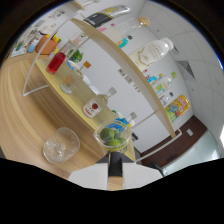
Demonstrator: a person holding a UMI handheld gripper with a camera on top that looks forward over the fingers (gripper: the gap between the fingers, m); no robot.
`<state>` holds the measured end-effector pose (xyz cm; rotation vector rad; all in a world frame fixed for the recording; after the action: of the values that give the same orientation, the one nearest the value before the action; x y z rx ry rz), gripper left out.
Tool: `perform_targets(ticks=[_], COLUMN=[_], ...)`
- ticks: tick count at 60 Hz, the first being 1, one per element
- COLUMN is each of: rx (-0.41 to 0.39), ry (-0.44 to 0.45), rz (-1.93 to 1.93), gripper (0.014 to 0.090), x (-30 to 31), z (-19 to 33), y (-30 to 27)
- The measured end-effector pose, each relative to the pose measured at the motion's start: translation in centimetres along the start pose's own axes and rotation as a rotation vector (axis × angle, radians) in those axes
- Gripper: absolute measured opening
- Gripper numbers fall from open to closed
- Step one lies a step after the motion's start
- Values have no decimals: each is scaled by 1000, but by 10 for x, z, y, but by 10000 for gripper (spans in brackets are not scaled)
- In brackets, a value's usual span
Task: Make me a cup of Mojito.
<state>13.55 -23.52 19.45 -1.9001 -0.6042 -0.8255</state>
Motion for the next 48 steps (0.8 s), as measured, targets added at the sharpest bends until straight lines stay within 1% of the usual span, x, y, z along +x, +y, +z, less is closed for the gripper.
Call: perform_targets(ticks=[5,11,18,23,27,32,35,41,48], rx=[63,162,247,293,308,353,365,388,395], ry=[41,83,92,91,85,94,95,98,83], rz=[-157,-371,-573,-708,-799,-890,-934,-957,-912], gripper=[161,162,161,161,160,161,161,162,162], x=[4,10,7,1,-1,-6,-7,-9,-10], z=[2,3,1,5,5,9,7,7,4], y=[-11,-28,-40,-40,-39,-40,-41,-42,-44])
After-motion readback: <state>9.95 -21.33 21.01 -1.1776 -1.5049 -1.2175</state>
